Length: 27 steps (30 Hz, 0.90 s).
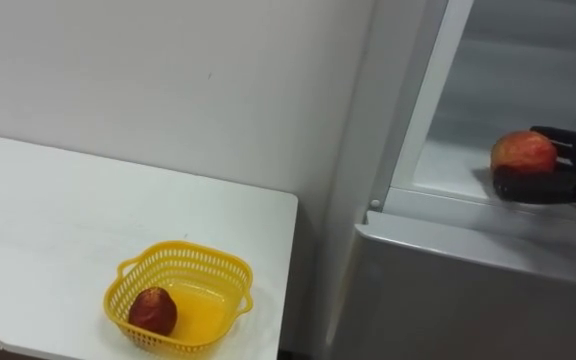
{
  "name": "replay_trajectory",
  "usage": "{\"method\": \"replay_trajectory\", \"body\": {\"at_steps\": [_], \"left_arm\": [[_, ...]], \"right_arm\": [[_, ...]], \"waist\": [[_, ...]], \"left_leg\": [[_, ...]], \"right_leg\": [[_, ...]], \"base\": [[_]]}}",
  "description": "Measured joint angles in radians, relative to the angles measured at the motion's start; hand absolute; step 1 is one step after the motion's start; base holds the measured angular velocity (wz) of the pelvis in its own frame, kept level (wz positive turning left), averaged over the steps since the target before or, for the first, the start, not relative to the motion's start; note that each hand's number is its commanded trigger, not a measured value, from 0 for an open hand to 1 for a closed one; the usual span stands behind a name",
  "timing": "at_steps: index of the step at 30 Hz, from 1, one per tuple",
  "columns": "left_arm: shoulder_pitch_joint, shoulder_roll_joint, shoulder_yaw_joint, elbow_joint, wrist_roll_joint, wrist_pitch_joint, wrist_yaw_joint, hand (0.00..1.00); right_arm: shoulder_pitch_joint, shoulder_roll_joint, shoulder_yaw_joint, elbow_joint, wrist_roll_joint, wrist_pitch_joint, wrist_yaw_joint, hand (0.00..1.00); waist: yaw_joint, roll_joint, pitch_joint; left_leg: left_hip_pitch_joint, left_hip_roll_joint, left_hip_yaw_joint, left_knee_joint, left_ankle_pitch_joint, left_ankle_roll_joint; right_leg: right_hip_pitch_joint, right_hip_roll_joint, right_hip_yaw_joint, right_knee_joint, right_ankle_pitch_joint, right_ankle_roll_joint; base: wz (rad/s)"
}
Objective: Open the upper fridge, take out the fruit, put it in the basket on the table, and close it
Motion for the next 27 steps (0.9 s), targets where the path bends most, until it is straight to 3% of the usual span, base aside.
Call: {"method": "replay_trajectory", "body": {"at_steps": [6, 11, 14, 17, 19, 24, 27], "left_arm": [[-0.006, 0.001, -0.001, 0.009, 0.000, -0.006, 0.020, 0.00], [-0.009, 0.000, -0.022, 0.018, 0.000, -0.023, 0.039, 0.00], [-0.008, -0.001, -0.041, 0.024, -0.002, -0.030, 0.051, 0.00], [-0.015, -0.002, -0.058, 0.033, -0.010, -0.031, 0.060, 0.00], [-0.018, -0.015, -0.059, 0.033, -0.010, -0.042, 0.060, 0.00], [-0.011, -0.037, -0.061, 0.034, -0.022, -0.057, 0.060, 0.00], [-0.008, -0.041, -0.063, 0.057, -0.021, -0.066, 0.065, 0.00]], "right_arm": [[0.002, 0.001, 0.003, -0.092, 0.005, 0.001, -0.036, 1.00], [0.016, 0.001, 0.011, -0.234, 0.010, -0.002, -0.082, 1.00], [0.083, 0.016, 0.009, -0.402, 0.010, -0.012, -0.113, 1.00], [0.166, 0.055, 0.008, -0.527, 0.007, -0.024, -0.131, 1.00], [0.226, 0.111, -0.012, -0.626, -0.002, -0.024, -0.149, 1.00], [0.321, 0.139, -0.013, -0.792, -0.013, -0.025, -0.191, 1.00], [0.362, 0.158, -0.022, -0.922, -0.044, -0.047, -0.213, 1.00]], "waist": [[0.000, 0.014, 0.0068], [0.003, 0.029, 0.0027], [0.000, 0.036, 0.0064], [0.000, 0.045, 0.0077], [-0.001, 0.056, 0.0104], [-0.002, 0.078, 0.0035], [-0.014, 0.087, 0.0007]], "left_leg": [[-0.004, 0.000, 0.007, -0.005, 0.000, 0.000], [0.004, 0.000, 0.008, -0.005, 0.001, 0.000], [0.015, 0.001, 0.009, -0.003, 0.001, 0.000], [0.020, 0.003, 0.023, -0.003, 0.000, 0.000], [0.018, 0.003, 0.032, -0.004, 0.000, 0.000], [0.017, 0.009, 0.049, -0.005, 0.000, 0.000], [0.011, 0.011, 0.053, -0.002, 0.000, -0.001]], "right_leg": [[-0.004, 0.001, 0.006, 0.000, 0.000, 0.000], [-0.001, 0.001, 0.007, -0.002, 0.000, 0.000], [0.007, 0.001, 0.007, -0.003, 0.000, 0.000], [0.012, 0.001, 0.010, -0.003, 0.000, 0.000], [0.001, 0.001, 0.019, 0.000, 0.000, 0.000], [-0.012, 0.004, 0.037, 0.015, 0.000, 0.000], [-0.015, 0.006, 0.039, 0.014, 0.001, -0.001]], "base": [[-0.02], [-0.01], [0.00], [-0.06], [-0.11], [-0.11], [-0.04]]}}
